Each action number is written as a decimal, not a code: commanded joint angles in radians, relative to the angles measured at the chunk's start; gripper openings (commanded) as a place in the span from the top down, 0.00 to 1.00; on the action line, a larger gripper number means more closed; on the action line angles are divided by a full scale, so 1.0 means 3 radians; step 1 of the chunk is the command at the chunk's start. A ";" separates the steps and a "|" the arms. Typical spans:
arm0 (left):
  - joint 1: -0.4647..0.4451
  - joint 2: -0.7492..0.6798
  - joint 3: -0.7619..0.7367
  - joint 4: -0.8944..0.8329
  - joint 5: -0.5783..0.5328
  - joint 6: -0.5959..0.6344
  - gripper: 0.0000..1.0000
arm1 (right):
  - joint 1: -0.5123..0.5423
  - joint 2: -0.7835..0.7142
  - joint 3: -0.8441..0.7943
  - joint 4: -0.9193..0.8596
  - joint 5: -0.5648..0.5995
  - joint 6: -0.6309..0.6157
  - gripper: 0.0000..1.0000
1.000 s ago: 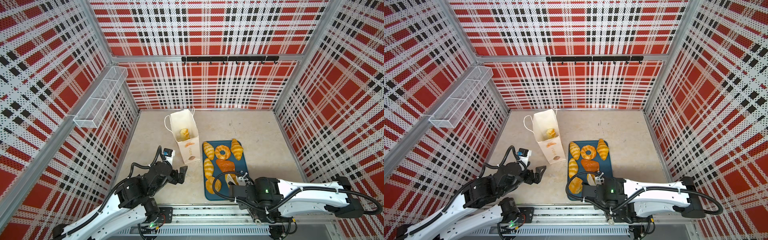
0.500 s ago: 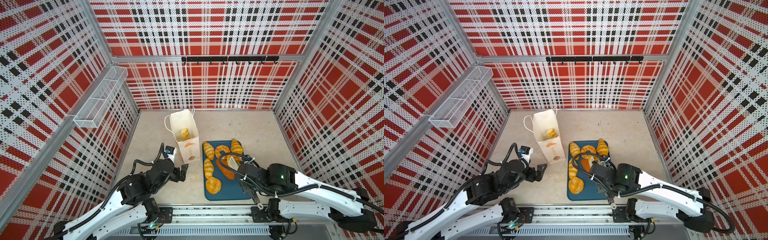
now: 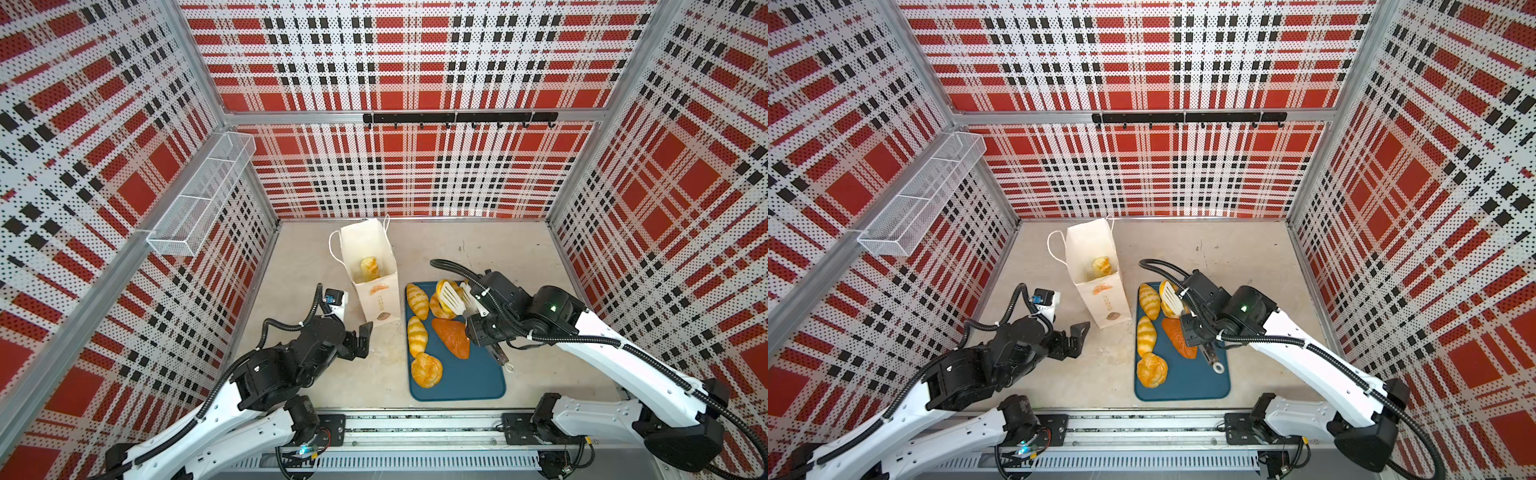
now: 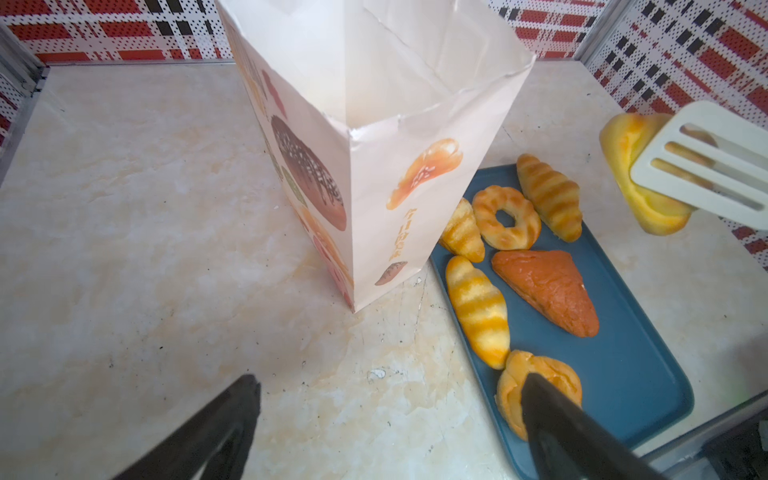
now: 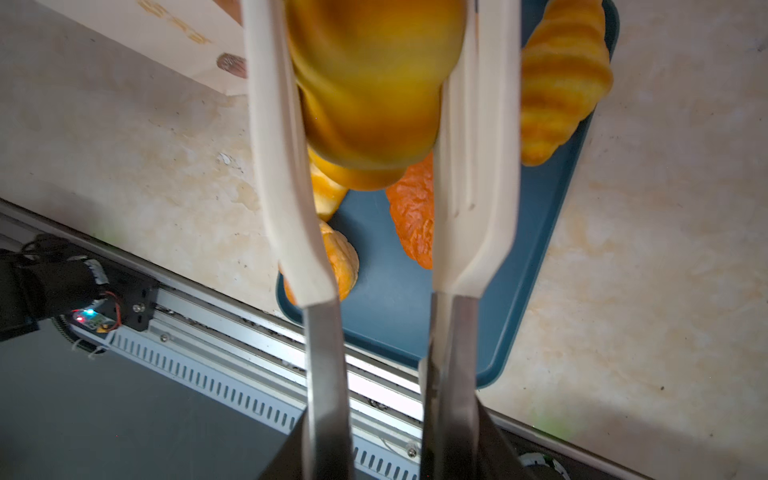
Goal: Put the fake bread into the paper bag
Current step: 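Carry the croissant in the tongs over the paper bag with the right gripper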
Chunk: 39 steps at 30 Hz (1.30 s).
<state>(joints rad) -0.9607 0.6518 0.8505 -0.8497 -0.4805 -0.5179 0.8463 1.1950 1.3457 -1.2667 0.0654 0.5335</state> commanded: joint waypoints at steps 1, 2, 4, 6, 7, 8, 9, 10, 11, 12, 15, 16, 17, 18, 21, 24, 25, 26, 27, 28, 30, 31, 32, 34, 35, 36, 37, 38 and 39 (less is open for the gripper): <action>0.0027 -0.0007 0.0104 -0.0051 -0.0147 -0.0067 0.01 | -0.0113 0.0112 0.0349 0.0207 -0.0204 -0.0496 0.59; 0.0032 0.0004 0.0109 -0.0061 -0.0155 -0.0078 0.01 | -0.0133 0.0182 0.0448 0.0175 -0.0218 -0.0560 0.59; 0.0042 0.0025 0.0120 -0.0062 -0.0155 -0.0089 0.01 | -0.0164 0.0296 0.0625 0.0132 -0.0238 -0.0661 0.59; 0.0055 0.0046 0.0125 -0.0062 -0.0159 -0.0101 0.01 | -0.0210 0.0382 0.0777 0.0125 -0.0287 -0.0761 0.59; 0.0063 0.0056 0.0125 -0.0065 -0.0160 -0.0104 0.01 | -0.0249 0.0410 0.0836 0.0137 -0.0321 -0.0802 0.59; 0.0073 0.0070 0.0129 -0.0067 -0.0155 -0.0101 0.01 | -0.0288 0.0435 0.0892 0.0168 -0.0373 -0.0843 0.59; 0.0083 0.0076 0.0135 -0.0064 -0.0145 -0.0099 0.01 | -0.0318 0.0458 0.0945 0.0201 -0.0417 -0.0882 0.59; 0.0098 0.0083 0.0138 -0.0059 -0.0131 -0.0099 0.01 | -0.0343 0.0495 0.1007 0.0203 -0.0445 -0.0922 0.59; 0.0113 0.0092 0.0141 -0.0054 -0.0098 -0.0099 0.01 | -0.0361 0.0552 0.1093 0.0200 -0.0467 -0.0960 0.59; 0.0128 0.0107 0.0153 -0.0054 -0.0082 -0.0099 0.01 | -0.0372 0.0607 0.1176 0.0179 -0.0488 -0.1002 0.59; 0.0168 0.0113 0.0165 -0.0057 -0.0074 -0.0105 0.01 | -0.0412 0.0782 0.1465 0.0139 -0.0549 -0.1126 0.59; 0.0179 0.0108 0.0166 -0.0056 -0.0066 -0.0108 0.00 | -0.0437 0.0831 0.1547 0.0145 -0.0577 -0.1159 0.59; 0.0190 0.0107 0.0170 -0.0055 -0.0061 -0.0108 0.01 | -0.0462 0.0884 0.1630 0.0138 -0.0607 -0.1191 0.59; 0.0203 0.0109 0.0174 -0.0056 -0.0061 -0.0109 0.01 | -0.0488 0.0942 0.1726 0.0128 -0.0638 -0.1229 0.59; 0.0246 0.0108 0.0174 -0.0067 -0.0041 -0.0111 0.01 | -0.0543 0.1103 0.2008 0.0062 -0.0688 -0.1329 0.59; 0.0281 0.0127 0.0177 -0.0065 -0.0026 -0.0111 0.01 | -0.0575 0.1262 0.2299 0.0000 -0.0737 -0.1403 0.59; 0.0297 0.0138 0.0176 -0.0062 -0.0024 -0.0112 0.01 | -0.0578 0.1307 0.2395 -0.0016 -0.0751 -0.1422 0.59; 0.0311 0.0145 0.0174 -0.0062 -0.0020 -0.0114 0.01 | -0.0582 0.1356 0.2495 -0.0020 -0.0776 -0.1434 0.59; 0.0323 0.0154 0.0176 -0.0061 -0.0020 -0.0114 0.01 | -0.0584 0.1399 0.2587 -0.0014 -0.0807 -0.1443 0.59; 0.0334 0.0159 0.0180 -0.0066 -0.0019 -0.0109 0.01 | -0.0586 0.1447 0.2668 -0.0012 -0.0842 -0.1438 0.59; 0.0366 0.0154 0.0186 -0.0067 -0.0014 -0.0083 0.01 | -0.0582 0.1552 0.2831 -0.0019 -0.0925 -0.1440 0.59; 0.0385 0.0150 0.0188 -0.0066 -0.0010 -0.0072 0.01 | -0.0578 0.1605 0.2904 -0.0030 -0.0960 -0.1445 0.59; 0.0411 0.0154 0.0194 -0.0069 0.0007 -0.0053 0.01 | -0.0569 0.1655 0.2977 -0.0033 -0.1001 -0.1445 0.60; 0.0468 0.0164 0.0202 -0.0068 0.0064 -0.0026 0.01 | -0.0522 0.1715 0.3068 -0.0017 -0.1011 -0.1432 0.60; 0.0496 0.0173 0.0203 -0.0063 0.0099 -0.0015 0.01 | -0.0475 0.1747 0.3122 -0.0001 -0.1001 -0.1425 0.60; 0.0525 0.0177 0.0200 -0.0063 0.0130 -0.0013 0.01 | -0.0436 0.1773 0.3161 0.0013 -0.1000 -0.1422 0.60; 0.0546 0.0185 0.0198 -0.0067 0.0157 -0.0009 0.01 | -0.0387 0.1804 0.3201 0.0028 -0.0998 -0.1415 0.59; 0.0567 0.0190 0.0197 -0.0060 0.0178 -0.0012 0.01 | -0.0340 0.1845 0.3238 0.0040 -0.0990 -0.1405 0.59; 0.0584 0.0190 0.0185 -0.0059 0.0195 -0.0005 0.01 | -0.0291 0.1894 0.3284 0.0040 -0.0980 -0.1400 0.59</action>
<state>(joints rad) -0.8021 0.7063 0.8764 -0.8619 -0.4404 -0.5255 0.7219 1.7397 2.2772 -1.3056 -0.2028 0.1337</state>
